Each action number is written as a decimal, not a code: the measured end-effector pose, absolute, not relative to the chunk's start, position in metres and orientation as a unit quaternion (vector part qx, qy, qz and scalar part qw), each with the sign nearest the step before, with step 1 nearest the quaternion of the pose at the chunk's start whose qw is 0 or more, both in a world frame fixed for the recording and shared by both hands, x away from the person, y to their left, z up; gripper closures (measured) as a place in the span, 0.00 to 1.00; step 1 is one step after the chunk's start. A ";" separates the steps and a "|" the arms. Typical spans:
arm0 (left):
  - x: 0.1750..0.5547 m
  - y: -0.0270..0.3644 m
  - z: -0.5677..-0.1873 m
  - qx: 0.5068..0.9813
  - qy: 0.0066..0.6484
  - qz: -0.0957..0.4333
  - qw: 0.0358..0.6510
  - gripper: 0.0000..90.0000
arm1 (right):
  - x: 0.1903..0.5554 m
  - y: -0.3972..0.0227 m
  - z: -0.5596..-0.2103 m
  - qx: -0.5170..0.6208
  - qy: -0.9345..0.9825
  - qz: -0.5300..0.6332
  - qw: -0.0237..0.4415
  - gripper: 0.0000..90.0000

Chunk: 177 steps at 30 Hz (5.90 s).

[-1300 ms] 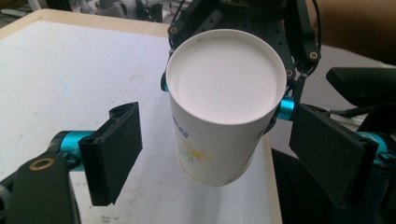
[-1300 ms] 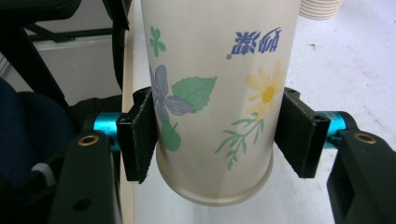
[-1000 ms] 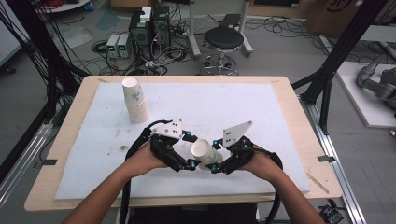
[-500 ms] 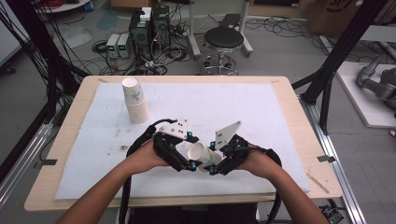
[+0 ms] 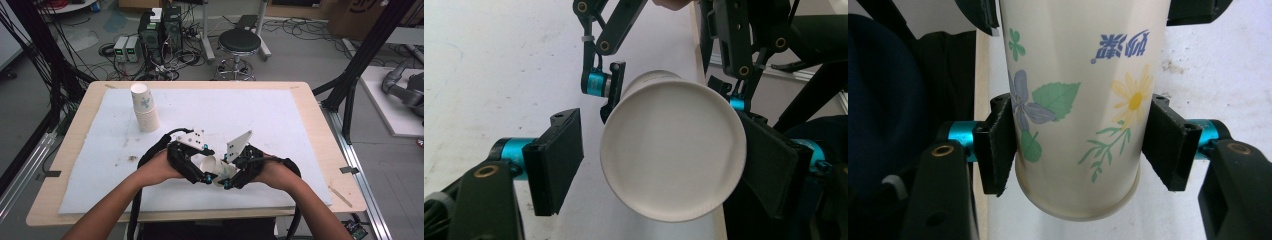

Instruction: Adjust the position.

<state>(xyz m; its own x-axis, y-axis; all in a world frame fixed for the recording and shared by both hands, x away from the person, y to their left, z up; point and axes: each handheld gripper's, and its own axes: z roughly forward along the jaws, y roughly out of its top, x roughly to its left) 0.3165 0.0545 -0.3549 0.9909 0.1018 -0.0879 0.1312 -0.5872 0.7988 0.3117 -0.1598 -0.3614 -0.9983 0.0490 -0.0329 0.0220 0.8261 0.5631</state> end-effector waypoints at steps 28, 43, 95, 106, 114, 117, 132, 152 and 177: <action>0.315 0.089 -0.372 0.821 0.094 -0.013 0.562 0.41 | 0.307 -0.185 -0.352 0.072 0.894 0.441 0.036 0.22; 0.308 0.111 -0.394 0.774 0.113 0.015 0.622 0.41 | 0.298 -0.211 -0.372 0.128 0.823 0.548 0.070 0.22; 0.298 0.101 -0.391 0.735 0.051 0.003 0.677 0.41 | 0.302 -0.209 -0.405 0.100 0.778 0.620 -0.025 0.30; 0.299 0.101 -0.393 0.725 0.058 -0.005 0.687 0.41 | 0.303 -0.212 -0.404 0.104 0.767 0.631 -0.039 0.36; 0.298 0.098 -0.396 0.732 0.085 0.003 0.676 0.36 | 0.304 -0.214 -0.403 0.114 0.772 0.623 -0.044 0.37; 0.299 0.097 -0.396 0.744 0.111 0.015 0.659 0.19 | 0.306 -0.214 -0.403 0.118 0.775 0.619 -0.048 0.37; 0.298 0.102 -0.380 0.800 0.106 0.042 0.589 0.18 | 0.309 -0.213 -0.389 0.125 0.818 0.560 -0.030 0.37; 0.302 0.100 -0.377 0.851 0.095 0.050 0.515 0.19 | 0.315 -0.189 -0.354 0.105 0.898 0.428 0.010 0.38; 0.305 0.089 -0.383 0.885 0.088 0.052 0.454 0.19 | 0.317 -0.161 -0.338 0.078 0.943 0.323 0.028 0.38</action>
